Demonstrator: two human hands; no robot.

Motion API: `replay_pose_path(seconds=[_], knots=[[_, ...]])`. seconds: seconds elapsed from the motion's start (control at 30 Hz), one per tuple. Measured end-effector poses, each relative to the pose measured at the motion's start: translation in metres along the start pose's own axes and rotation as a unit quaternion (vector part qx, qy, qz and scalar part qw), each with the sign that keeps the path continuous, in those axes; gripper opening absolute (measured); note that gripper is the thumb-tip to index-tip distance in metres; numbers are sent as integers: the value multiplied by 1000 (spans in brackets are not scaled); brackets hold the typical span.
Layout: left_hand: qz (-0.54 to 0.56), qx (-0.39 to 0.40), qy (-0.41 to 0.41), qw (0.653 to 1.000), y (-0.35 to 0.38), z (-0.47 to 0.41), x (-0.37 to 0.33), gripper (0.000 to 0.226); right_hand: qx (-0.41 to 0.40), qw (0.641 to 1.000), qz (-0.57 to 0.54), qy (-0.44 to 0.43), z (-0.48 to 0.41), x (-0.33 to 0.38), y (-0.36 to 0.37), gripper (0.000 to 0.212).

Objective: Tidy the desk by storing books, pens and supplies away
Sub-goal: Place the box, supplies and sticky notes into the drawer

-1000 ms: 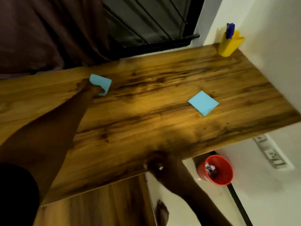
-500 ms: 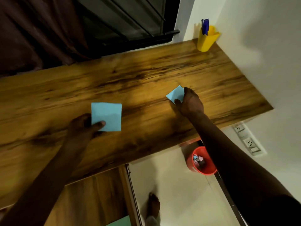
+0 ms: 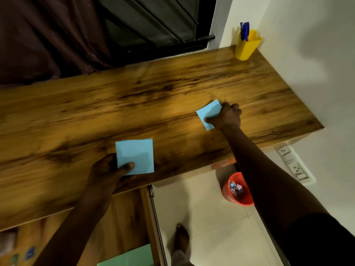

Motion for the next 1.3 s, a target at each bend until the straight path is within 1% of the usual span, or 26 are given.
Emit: replay_pose_path(seconds=[0.03, 0.07, 0.13, 0.17, 0.23, 0.33, 0.4, 0.5, 0.63, 0.7, 0.73, 0.87, 0.97, 1.03, 1.1, 1.17, 1.23, 1.3], knots=[[2, 2, 1, 1000, -3, 2, -3, 44, -10, 1000, -18, -2, 1, 0, 1, 92], [5, 1, 2, 1000, -8, 5, -6, 47, -18, 999, -44, -12, 3, 1, 2, 81], [8, -5, 11, 1000, -22, 10, -10, 53, -28, 991, -126, -39, 10, 7, 2, 53], [7, -9, 16, 1000, -32, 14, -10, 54, -21, 983, -175, -51, 18, 13, 4, 40], [3, -16, 21, 1000, -52, 25, -5, 52, -2, 969, -233, -84, 41, 28, 4, 20], [2, -23, 9, 1000, -80, 41, 14, 41, 68, 948, -271, -150, 89, 55, 9, 19], [11, -22, -9, 1000, -95, 55, 29, 37, 150, 927, -293, -179, 133, 74, 18, 18], [1, -17, -22, 1000, -112, 74, 52, 39, 272, 898, -283, -199, 200, 95, 42, 20], [-65, -43, -54, 995, -138, 91, 95, 36, 388, 864, -223, -229, 272, 115, 77, 26], [-83, -41, -69, 993, -149, 95, 118, 35, 418, 856, -179, -245, 299, 123, 94, 27], [-91, -44, -74, 992, -153, 96, 129, 36, 420, 854, -146, -268, 311, 128, 101, 27], [-113, -69, -92, 987, -167, 89, 163, 41, 373, 848, 25, -376, 340, 143, 137, 34], [-126, -73, -92, 985, -172, 80, 182, 41, 353, 835, 124, -405, 356, 147, 161, 39], [-135, -66, -102, 983, -173, 74, 194, 39, 332, 830, 180, -411, 364, 147, 174, 42], [-145, -53, -113, 982, -171, 68, 206, 38, 308, 824, 210, -426, 368, 147, 186, 43], [-163, -39, -107, 980, -166, 63, 212, 38, 291, 811, 231, -452, 373, 146, 198, 39], [-236, -27, -71, 969, -162, 59, 211, 41, 278, 795, 280, -460, 374, 140, 206, 30], [-337, -20, -14, 941, -160, 55, 208, 46, 254, 782, 304, -480, 373, 134, 215, 26]])
Point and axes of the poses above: each hand's wrist, its own z-axis away from the middle knuckle, its own y-axis out of the palm, x = y × z, the point moved 6 cm from there along -z, towards the middle knuckle
